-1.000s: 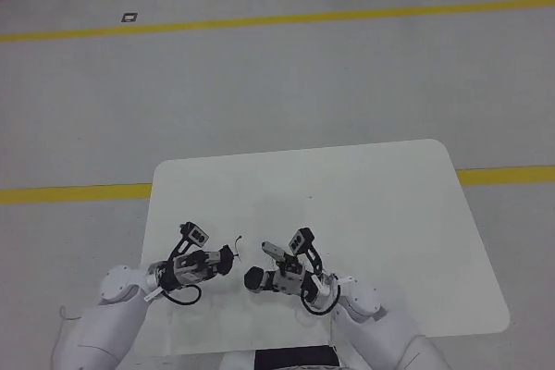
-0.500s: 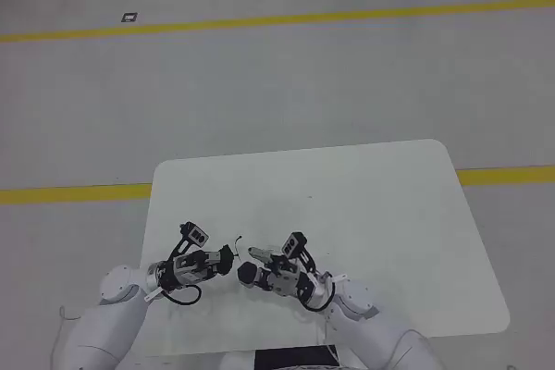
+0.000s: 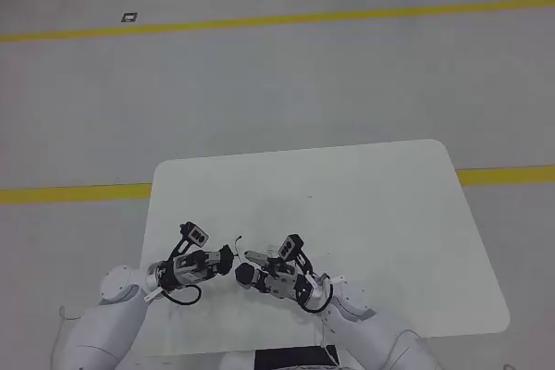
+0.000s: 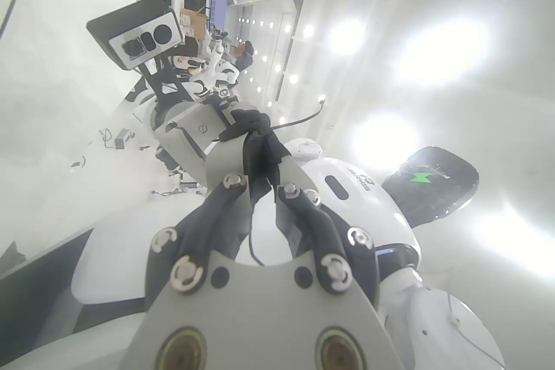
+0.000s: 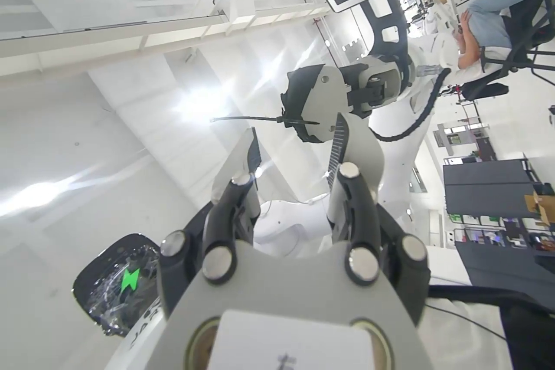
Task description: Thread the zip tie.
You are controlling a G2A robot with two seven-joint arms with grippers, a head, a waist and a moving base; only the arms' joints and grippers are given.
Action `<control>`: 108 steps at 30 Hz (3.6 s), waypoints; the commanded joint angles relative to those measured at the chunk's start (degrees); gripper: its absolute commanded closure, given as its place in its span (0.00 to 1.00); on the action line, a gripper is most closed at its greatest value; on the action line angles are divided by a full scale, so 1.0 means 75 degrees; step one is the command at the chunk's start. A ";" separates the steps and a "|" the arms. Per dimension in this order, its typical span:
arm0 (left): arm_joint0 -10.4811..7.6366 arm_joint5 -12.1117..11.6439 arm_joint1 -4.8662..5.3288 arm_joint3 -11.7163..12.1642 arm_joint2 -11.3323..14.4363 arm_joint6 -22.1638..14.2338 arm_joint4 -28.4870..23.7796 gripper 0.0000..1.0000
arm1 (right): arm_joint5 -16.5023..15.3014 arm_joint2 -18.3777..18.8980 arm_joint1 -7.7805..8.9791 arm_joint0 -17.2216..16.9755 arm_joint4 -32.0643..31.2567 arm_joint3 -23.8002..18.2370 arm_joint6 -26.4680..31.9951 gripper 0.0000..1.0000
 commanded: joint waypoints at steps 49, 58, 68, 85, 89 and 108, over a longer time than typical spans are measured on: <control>0.0000 0.0000 0.0000 0.0000 0.0000 0.0000 0.0000 1.00 | -0.0272 0.0198 -0.0042 0.0016 -0.0122 0.0154 -0.0234 1.00; 0.0000 0.0000 0.0000 0.0000 0.0000 0.0000 0.0000 1.00 | -0.0190 0.0214 -0.0027 -0.0009 -0.0243 0.0109 -0.0249 0.80; 0.0000 0.0000 0.0000 0.0000 0.0000 0.0000 0.0000 1.00 | -0.0198 0.0169 -0.0047 -0.0003 -0.0222 0.0128 -0.0265 0.81; 0.0000 0.0000 0.0000 0.0000 0.0000 0.0000 0.0000 1.00 | -0.0208 -0.0053 -0.0141 0.0087 -0.0103 0.0267 -0.0293 0.77; 0.0000 0.0000 0.0000 0.0000 0.0000 0.0000 0.0000 1.00 | -0.0196 -0.0090 -0.0165 0.0125 -0.0036 0.0274 -0.0278 0.78; 0.0000 0.0000 0.0000 0.0000 0.0000 0.0000 0.0000 1.00 | -0.0471 0.0039 -0.0177 0.0116 -0.0061 0.0353 -0.0210 1.00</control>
